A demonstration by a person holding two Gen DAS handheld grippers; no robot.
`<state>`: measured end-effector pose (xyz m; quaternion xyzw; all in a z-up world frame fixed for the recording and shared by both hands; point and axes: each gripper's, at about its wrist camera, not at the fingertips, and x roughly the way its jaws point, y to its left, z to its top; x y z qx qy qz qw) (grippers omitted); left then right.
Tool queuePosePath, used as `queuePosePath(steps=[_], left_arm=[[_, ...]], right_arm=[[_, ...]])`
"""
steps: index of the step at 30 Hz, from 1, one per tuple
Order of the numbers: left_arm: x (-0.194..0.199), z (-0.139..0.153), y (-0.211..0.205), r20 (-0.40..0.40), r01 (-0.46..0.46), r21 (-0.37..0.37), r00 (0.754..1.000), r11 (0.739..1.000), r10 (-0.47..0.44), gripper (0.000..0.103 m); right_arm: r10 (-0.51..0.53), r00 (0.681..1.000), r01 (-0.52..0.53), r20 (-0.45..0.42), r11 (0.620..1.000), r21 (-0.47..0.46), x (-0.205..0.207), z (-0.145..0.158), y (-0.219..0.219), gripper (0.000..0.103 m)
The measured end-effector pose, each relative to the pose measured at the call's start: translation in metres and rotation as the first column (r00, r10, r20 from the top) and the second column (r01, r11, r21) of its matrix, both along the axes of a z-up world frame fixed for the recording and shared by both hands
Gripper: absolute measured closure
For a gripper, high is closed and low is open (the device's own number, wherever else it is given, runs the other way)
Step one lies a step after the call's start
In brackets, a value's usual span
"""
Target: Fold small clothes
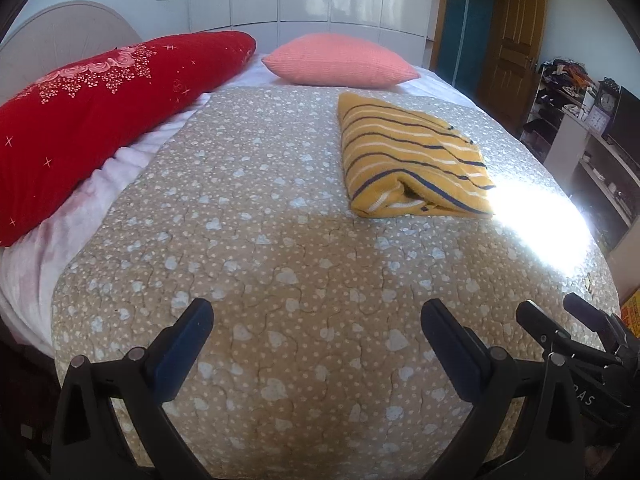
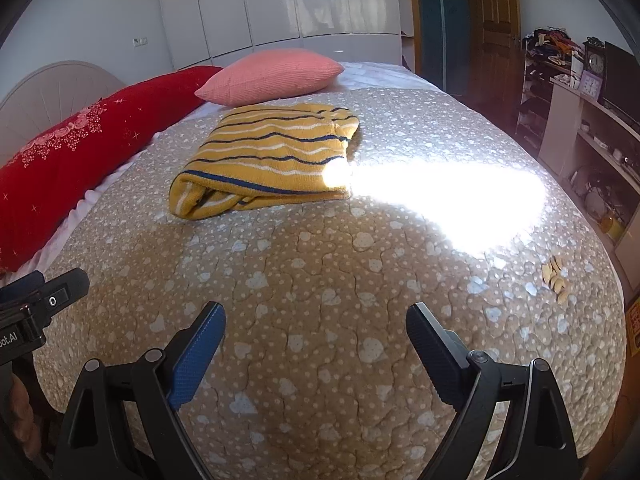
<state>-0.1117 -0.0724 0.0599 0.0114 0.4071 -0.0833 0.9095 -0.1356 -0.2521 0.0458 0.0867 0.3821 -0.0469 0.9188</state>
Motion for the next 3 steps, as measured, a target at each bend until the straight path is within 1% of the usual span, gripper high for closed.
queuePosePath(steps=[3], left_arm=[[0.0028,-0.0072,-0.0039,-0.004,0.003,0.011,1.000,1.000,-0.003,0.000]], right_arm=[[0.002,1.000,-0.002,-0.004,1.000,0.008,0.0079,-0.0041,-0.0014,0.009]])
